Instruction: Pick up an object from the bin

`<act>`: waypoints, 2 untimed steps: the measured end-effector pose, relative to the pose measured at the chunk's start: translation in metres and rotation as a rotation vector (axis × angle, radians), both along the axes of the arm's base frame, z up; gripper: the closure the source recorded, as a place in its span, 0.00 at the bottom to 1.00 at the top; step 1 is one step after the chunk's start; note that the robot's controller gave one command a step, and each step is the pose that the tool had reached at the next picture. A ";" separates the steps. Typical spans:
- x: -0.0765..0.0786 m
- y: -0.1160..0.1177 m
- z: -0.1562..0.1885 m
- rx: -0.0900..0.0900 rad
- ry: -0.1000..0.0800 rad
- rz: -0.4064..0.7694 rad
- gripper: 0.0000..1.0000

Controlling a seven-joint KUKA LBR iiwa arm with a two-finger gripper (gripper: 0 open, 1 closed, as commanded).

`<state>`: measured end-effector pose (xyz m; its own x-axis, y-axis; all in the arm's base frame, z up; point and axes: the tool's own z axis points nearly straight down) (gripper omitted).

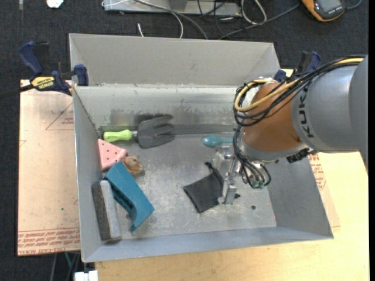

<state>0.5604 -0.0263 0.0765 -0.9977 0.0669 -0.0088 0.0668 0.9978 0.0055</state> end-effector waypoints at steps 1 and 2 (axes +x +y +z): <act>-0.005 0.009 -0.002 0.001 0.001 0.071 0.00; -0.031 0.039 -0.006 0.001 0.000 0.081 0.00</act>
Offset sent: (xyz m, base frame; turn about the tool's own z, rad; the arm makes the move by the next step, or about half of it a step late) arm -0.0356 0.0438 -0.0065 -0.0816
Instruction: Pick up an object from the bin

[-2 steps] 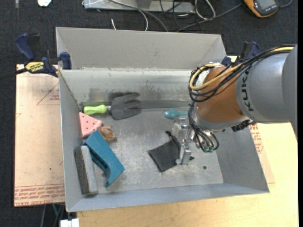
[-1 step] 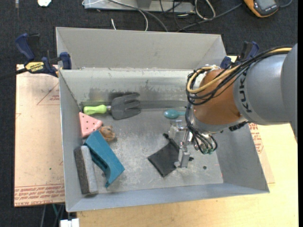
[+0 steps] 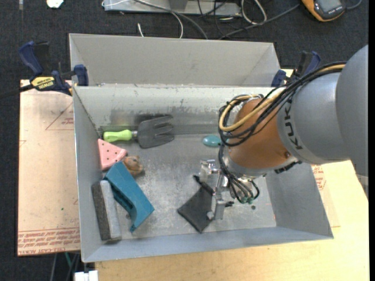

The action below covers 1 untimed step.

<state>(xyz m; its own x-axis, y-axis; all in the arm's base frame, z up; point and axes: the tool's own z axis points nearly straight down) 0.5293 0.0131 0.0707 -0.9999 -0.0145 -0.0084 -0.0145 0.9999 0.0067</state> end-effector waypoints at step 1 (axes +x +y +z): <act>-0.020 0.027 0.000 0.000 0.001 0.041 0.00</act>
Offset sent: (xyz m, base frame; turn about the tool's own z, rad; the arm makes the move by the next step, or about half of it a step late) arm -0.0499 0.0443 -0.0007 -0.0031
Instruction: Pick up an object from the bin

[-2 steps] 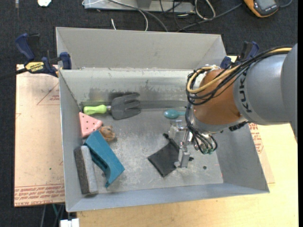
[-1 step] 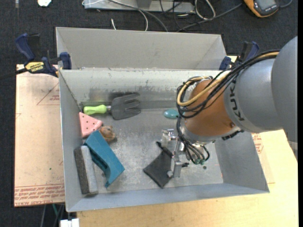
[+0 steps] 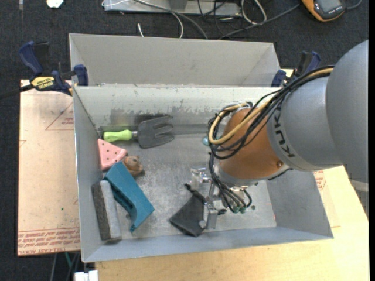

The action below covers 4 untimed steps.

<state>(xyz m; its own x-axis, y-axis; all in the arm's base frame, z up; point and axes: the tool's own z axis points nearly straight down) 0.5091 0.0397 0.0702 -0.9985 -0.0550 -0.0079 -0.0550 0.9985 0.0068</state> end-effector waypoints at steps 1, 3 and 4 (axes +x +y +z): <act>-0.029 0.018 0.000 0.001 0.000 -0.037 1.00; -0.026 0.020 0.072 0.000 0.004 0.026 1.00; -0.020 0.027 0.148 0.000 0.006 0.059 1.00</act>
Offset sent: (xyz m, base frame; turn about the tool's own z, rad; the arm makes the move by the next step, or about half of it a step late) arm 0.0000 0.0000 0.0000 0.0000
